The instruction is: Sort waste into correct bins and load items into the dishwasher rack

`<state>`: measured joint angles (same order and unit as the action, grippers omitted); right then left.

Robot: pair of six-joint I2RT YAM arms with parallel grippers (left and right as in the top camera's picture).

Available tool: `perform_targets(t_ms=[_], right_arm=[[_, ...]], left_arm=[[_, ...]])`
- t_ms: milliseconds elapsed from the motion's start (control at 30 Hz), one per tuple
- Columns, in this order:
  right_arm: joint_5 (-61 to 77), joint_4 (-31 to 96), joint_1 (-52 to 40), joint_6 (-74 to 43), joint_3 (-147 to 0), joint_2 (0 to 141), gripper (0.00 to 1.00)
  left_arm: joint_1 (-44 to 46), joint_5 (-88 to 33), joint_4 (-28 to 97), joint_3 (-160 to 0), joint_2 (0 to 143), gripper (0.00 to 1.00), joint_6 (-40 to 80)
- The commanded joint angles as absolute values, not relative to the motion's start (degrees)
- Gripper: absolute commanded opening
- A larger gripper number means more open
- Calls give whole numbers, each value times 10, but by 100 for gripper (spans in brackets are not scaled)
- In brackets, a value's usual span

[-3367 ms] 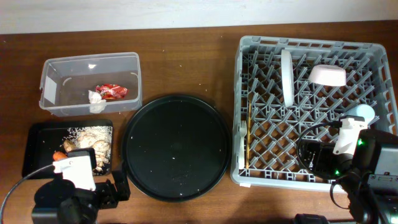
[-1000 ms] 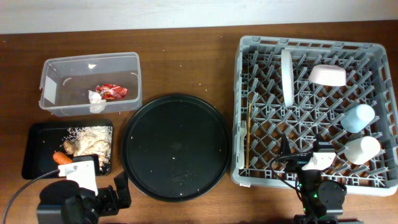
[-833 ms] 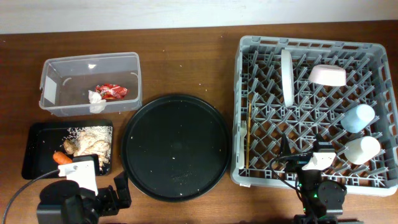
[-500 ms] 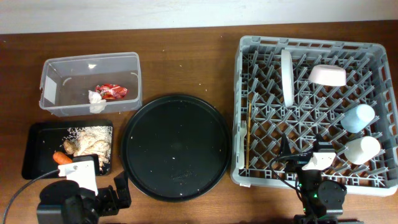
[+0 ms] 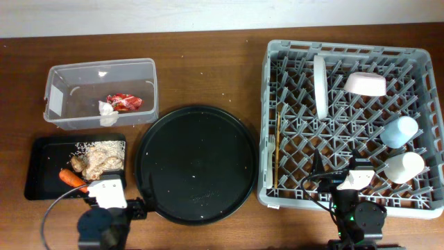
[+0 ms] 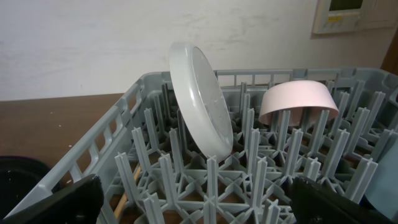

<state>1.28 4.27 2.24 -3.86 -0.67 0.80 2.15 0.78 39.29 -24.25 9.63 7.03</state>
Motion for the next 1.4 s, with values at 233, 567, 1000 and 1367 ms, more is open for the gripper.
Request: perform_targets(t_ms=[233,567,1000,1367], right_arm=[[8,45,19,-35,-3,2,98],[8,45,19,-35,-3,2,98],[8,45,19,-35,-3,2,98],[8,45,19,-35,-3,2,98]], left_arm=[[19,2,38,-7,3,99,-18],[20,2,47,-5,3,100,-61],[20,2,47,-5,3,99,-61],[20,2,47,-5,3,99,-61]])
